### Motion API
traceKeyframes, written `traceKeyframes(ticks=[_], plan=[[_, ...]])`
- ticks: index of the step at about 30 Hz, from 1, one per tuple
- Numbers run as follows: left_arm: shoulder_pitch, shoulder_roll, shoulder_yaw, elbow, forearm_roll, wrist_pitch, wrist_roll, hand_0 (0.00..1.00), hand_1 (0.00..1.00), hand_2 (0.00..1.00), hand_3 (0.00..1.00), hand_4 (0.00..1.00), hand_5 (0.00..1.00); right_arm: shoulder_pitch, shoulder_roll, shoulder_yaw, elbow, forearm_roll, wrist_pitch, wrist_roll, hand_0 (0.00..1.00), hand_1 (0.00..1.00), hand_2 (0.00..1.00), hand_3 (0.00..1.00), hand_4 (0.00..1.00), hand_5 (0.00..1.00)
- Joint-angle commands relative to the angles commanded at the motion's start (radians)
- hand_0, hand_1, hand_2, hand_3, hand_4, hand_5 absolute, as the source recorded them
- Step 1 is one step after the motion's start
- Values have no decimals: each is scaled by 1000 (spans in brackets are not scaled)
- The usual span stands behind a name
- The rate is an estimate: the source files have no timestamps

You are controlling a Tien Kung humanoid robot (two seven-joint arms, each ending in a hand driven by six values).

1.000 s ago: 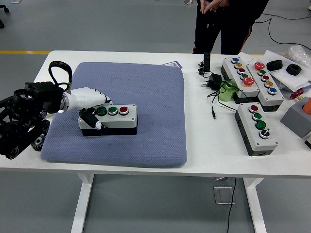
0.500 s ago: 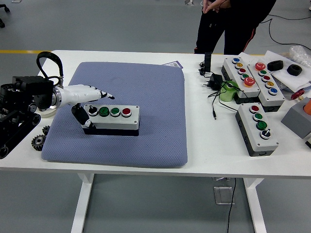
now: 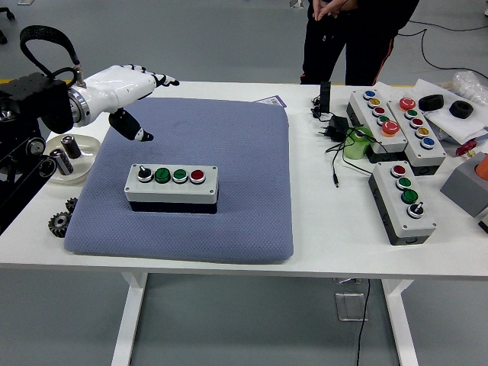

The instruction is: Pick up the button,place it on the desk,press the button,press the button

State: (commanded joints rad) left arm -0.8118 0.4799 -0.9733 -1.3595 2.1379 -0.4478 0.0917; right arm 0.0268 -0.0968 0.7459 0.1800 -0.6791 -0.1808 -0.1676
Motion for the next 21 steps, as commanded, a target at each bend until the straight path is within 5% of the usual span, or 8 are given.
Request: traceKeyframes(ticks=[4, 5, 21], plan=[[17, 5, 17, -48, 7, -52, 10, 341, 274, 296, 863, 657, 2, -3, 2, 6, 0, -1, -3, -2, 805, 783, 775, 622, 263, 193], [20, 7, 19, -55, 17, -61, 5, 94, 82, 117, 899, 602, 2, -3, 2, 5, 0, 0, -4, -2, 805, 783, 775, 621, 263, 193], [67, 19, 45, -125, 11, -170, -17, 14, 9, 41, 900, 616, 2, -4, 2, -8, 0, 16, -5, 0, 805, 783, 775, 620, 262, 195]])
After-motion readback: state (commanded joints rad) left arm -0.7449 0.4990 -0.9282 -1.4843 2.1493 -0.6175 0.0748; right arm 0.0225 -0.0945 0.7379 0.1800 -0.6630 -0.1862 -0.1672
